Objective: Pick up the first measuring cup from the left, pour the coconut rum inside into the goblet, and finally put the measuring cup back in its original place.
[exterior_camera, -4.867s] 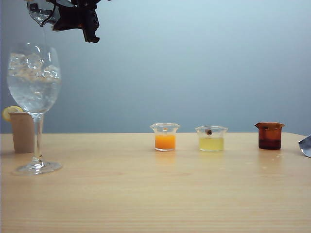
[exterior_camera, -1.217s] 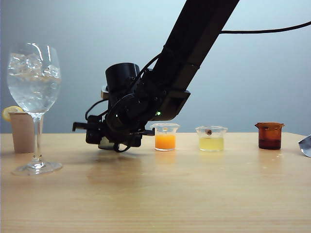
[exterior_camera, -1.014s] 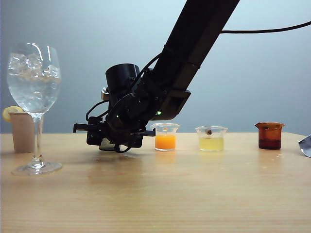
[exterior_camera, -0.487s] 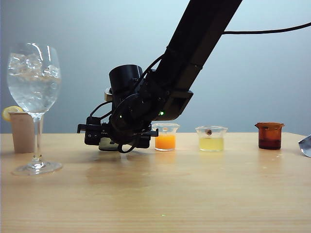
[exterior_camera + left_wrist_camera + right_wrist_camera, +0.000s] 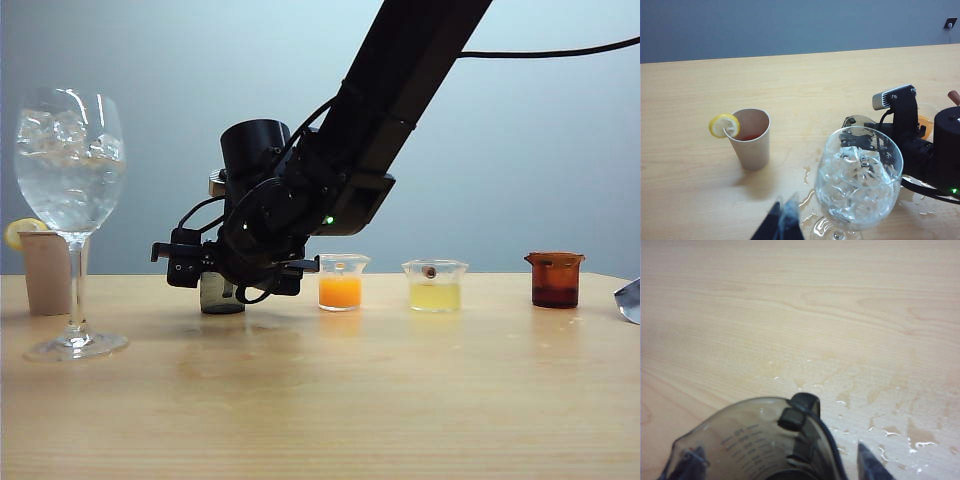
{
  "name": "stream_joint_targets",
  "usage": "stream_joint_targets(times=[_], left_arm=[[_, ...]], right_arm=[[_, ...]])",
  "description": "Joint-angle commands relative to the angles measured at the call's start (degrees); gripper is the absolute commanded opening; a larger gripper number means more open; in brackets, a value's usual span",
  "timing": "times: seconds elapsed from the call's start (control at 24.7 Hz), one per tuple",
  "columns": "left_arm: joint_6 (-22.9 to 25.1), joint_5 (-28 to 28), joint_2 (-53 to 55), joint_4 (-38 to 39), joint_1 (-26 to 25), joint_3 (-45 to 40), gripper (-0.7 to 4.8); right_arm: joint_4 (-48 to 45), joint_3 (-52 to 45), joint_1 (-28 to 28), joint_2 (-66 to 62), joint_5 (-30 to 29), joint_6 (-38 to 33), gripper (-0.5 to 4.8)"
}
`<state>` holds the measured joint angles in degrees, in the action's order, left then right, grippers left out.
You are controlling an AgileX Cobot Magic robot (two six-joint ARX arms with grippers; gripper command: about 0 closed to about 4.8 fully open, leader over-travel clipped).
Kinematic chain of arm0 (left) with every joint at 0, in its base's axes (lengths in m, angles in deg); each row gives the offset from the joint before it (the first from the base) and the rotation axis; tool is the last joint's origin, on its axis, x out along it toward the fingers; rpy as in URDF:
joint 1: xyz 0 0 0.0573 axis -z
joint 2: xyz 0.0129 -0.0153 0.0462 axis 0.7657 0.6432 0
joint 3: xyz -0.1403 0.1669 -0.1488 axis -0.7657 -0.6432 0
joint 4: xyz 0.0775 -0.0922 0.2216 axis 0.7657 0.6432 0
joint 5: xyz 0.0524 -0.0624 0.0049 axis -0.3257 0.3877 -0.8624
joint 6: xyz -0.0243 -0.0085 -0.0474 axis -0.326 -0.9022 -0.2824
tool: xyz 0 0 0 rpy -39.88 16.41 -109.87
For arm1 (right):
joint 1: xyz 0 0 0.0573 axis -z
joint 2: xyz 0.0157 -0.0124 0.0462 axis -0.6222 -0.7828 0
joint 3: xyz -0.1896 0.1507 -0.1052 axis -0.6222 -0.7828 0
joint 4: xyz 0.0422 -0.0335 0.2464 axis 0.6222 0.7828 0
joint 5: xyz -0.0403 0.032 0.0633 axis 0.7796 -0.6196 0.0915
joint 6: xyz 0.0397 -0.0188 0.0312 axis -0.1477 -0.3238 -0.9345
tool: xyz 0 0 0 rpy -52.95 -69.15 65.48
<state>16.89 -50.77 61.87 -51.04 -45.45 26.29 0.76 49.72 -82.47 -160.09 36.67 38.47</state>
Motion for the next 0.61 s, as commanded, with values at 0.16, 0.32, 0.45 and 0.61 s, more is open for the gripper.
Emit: stream_joint_targets(times=[0.16,0.32,0.45,0.61], left_arm=[[0.0,-0.13,-0.07,-0.39,-0.09,0.17,-0.04],[0.0,-0.13,-0.07,-0.42,-0.09,0.17,-0.04],[0.0,-0.13,-0.07,-0.42,-0.09,0.17,-0.04],[0.0,-0.13,-0.07,-0.42,-0.09,0.17,-0.04]], right_arm=[[2.67,0.09,-0.22,1.73,-0.81,0.0,4.01],[3.76,0.0,-0.87,2.58,-1.14,0.0,4.01],[6.47,-0.02,-1.4,3.45,-1.14,0.0,4.01],[9.18,-0.33,-1.49,5.03,-1.2,-0.02,4.01]])
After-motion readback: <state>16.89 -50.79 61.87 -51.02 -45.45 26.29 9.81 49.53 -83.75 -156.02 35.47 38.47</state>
